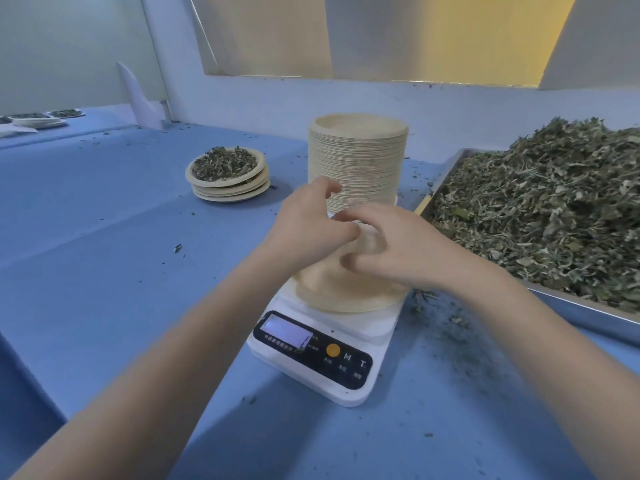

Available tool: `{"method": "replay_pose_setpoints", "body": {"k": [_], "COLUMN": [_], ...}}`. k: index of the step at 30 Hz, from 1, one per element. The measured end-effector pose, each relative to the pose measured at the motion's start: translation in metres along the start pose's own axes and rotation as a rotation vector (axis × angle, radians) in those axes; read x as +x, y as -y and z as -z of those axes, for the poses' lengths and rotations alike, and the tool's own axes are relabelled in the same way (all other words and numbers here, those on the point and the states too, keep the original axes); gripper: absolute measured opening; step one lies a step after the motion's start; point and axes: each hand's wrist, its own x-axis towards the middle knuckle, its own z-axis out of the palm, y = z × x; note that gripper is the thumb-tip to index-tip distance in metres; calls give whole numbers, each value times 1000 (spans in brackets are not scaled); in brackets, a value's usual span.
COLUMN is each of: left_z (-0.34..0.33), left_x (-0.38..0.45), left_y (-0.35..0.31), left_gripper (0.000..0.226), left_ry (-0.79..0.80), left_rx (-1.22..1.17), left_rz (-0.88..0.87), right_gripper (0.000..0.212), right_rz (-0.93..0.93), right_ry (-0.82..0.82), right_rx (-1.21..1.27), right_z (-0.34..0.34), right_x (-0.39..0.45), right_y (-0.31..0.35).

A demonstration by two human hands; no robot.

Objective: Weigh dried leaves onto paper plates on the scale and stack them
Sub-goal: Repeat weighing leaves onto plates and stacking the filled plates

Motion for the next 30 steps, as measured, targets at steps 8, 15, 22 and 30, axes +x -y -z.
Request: {"method": "replay_pose_setpoints", "body": {"k": [8, 15, 22, 30], "left_z": [3, 7, 9, 11], "left_x": [-7, -11, -13, -11], "left_y": [-1, 5, 15, 17], "left_gripper": [43, 32, 30, 31], "left_ry": [-73, -260, -285, -268], "left_rx": [-156, -312, -388, -404], "left_rz": [63, 137, 201, 200], "right_gripper": [144, 136, 129, 124], "right_rz": [107, 104, 164, 145], "right_ry": [348, 344, 368, 350], "right_rx": [-315, -433, -464, -300], "right_z": [1, -12, -13, -3], "right_x": [-27, -24, -23, -29], "right_y": [2, 8, 18, 20]}}
